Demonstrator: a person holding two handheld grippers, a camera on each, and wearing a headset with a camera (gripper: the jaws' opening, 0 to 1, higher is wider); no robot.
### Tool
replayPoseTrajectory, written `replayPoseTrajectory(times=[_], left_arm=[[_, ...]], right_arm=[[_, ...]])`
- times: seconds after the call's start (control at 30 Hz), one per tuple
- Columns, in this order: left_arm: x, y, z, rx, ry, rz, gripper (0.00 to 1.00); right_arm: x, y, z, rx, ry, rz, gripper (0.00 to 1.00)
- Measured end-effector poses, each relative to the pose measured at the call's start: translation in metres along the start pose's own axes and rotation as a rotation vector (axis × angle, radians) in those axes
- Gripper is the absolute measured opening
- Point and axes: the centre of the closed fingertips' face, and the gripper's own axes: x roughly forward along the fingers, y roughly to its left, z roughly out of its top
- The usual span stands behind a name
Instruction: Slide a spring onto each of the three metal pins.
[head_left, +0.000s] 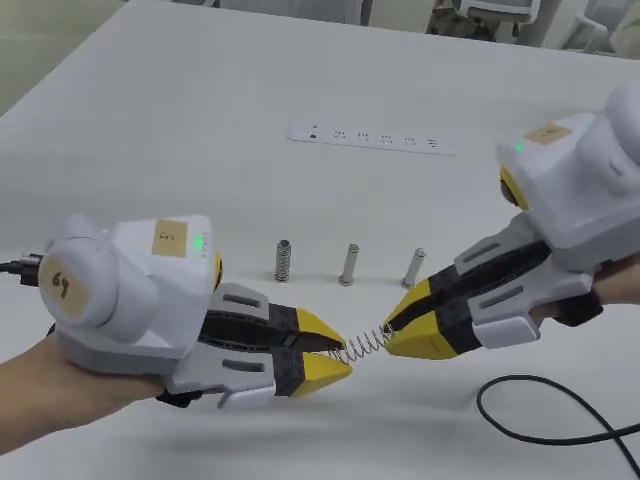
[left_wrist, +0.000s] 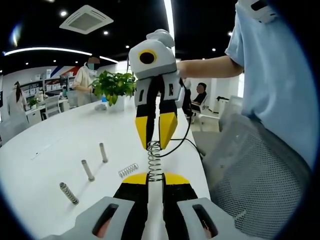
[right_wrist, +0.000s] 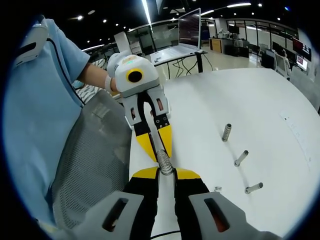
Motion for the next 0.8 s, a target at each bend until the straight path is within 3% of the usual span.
replayPoseTrajectory(times=[0.4,0.8], left_arm=[[0.001,0.001,0.001,0.003,0.002,0.005,0.02],[0.001,0.002,0.0,0.002,0.006,0.009,0.02]], right_arm=[[0.001,0.001,0.011,-0.061,0.039,-0.03,0.08],[0.004,0.004,0.019,-0.079,0.039,-0.02,0.08]])
